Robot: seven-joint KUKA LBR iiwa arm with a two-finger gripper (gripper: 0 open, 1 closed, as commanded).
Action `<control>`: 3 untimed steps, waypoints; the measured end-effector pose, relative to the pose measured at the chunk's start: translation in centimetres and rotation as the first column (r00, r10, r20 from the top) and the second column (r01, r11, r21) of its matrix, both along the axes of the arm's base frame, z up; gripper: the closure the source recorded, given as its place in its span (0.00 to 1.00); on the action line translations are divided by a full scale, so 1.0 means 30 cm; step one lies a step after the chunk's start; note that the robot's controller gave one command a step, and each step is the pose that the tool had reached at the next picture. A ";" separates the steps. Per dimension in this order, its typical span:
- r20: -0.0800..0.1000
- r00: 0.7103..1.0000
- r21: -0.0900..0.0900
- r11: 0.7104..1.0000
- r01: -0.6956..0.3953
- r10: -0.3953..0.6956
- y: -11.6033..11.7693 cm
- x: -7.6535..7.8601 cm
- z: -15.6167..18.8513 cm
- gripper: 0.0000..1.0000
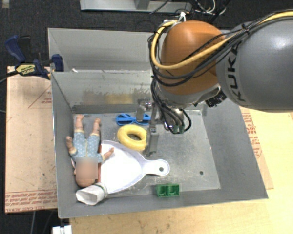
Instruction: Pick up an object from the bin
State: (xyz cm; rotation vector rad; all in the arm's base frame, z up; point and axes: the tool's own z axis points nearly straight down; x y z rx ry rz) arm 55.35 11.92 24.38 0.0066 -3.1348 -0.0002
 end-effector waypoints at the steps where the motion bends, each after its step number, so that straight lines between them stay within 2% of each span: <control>1: 0.008 1.000 0.001 1.000 0.004 -0.004 -0.003 0.005 0.015 0.00; 2: 0.010 0.996 0.001 0.996 -0.084 0.084 -0.042 -0.055 -0.132 0.00; 3: 0.009 0.959 0.002 0.959 -0.283 0.283 -0.120 -0.209 -0.258 0.00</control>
Offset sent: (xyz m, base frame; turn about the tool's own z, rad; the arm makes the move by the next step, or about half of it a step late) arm -0.0714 -0.0498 -0.1738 -0.3412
